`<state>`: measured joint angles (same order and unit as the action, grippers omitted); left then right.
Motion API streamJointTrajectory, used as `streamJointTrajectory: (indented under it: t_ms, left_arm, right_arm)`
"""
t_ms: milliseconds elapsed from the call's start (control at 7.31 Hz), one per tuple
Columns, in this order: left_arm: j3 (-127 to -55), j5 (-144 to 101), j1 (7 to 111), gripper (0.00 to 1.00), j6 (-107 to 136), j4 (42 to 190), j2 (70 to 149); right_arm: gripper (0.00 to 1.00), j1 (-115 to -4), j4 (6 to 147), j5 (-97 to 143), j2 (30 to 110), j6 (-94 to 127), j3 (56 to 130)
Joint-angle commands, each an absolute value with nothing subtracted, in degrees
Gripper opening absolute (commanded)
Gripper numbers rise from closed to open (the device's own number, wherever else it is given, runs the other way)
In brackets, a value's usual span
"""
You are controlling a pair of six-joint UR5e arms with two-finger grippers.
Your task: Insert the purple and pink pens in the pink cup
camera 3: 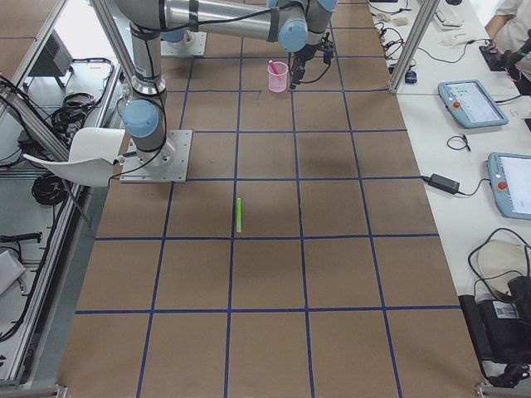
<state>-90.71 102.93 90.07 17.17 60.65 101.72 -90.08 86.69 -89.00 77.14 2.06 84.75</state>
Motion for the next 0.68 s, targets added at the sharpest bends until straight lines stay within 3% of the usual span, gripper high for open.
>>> streamJointTrajectory:
  t_ms: [0,274,547]
  left_arm:
    - [-92.8,105.1,99.6,0.00,29.6,56.4,102.7]
    - [-97.8,108.4,105.4,0.00,33.4,46.4,102.7]
    - [-100.2,109.1,108.3,0.00,38.6,44.6,103.2]
  right_arm:
    - [0.97,-88.0,90.5,-89.8,81.9,-4.8,87.3]
    - [0.99,-88.0,96.8,-89.0,85.3,-6.7,93.2]
    - [1.00,-88.1,101.3,-88.9,85.4,-8.0,93.3]
